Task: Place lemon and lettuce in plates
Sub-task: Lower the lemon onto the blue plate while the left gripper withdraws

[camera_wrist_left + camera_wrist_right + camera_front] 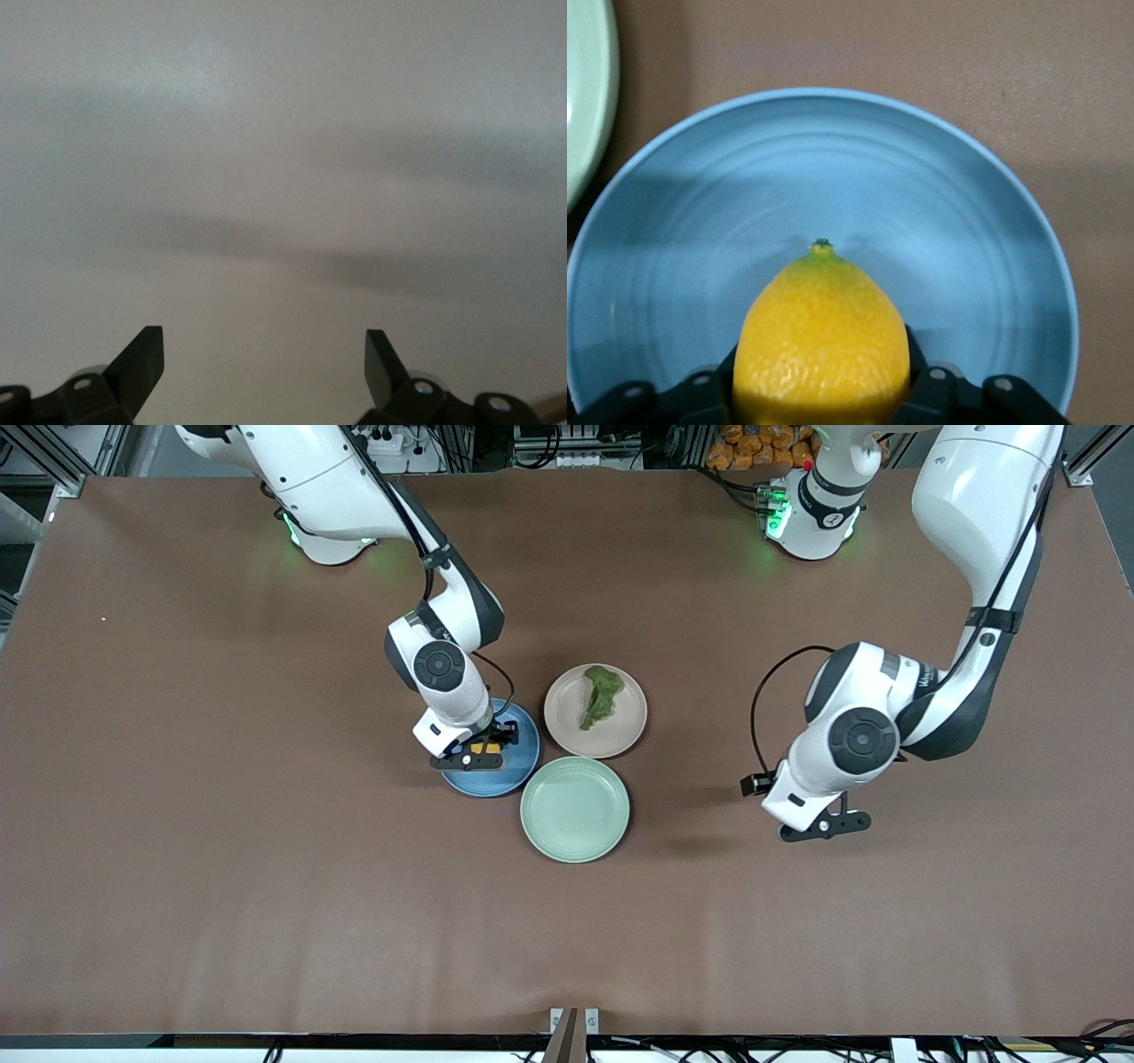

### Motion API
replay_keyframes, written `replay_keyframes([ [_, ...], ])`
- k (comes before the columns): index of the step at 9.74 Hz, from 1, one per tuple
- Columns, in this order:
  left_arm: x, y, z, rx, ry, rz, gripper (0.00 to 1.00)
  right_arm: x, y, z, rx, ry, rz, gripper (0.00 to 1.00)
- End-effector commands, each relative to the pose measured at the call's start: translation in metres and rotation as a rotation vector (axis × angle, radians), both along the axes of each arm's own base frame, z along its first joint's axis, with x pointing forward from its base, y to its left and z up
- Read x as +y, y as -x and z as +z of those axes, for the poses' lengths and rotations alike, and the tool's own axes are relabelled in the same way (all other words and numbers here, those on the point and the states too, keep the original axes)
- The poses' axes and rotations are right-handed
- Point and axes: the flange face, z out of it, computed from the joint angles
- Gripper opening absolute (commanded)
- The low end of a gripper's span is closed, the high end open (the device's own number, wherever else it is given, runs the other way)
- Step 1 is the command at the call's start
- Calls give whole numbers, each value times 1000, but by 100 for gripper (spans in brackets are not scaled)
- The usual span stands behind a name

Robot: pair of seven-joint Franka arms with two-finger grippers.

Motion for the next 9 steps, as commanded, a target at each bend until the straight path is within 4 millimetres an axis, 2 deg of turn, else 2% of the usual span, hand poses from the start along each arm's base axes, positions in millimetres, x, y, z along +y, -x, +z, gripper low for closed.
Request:
replay_keyframes([
  [1,23,23,16,25,39,-53,100,5,-5,1,-20,1,-2,100],
  [2,33,29,26,24,59,-55,100,5,-6,2,-27,-3,-2,100],
  [4,44,55,40,3,57,-71,100,3,-10,6,-31,-8,-9,100],
  [6,47,57,84,-73,97,-66,100,0,-15,9,-33,-10,-10,100],
  [8,48,63,130,-147,106,-59,100,-5,-28,22,-47,-22,-24,100],
  [9,52,65,146,-171,109,-53,100,-8,-35,29,-34,-15,-32,100],
])
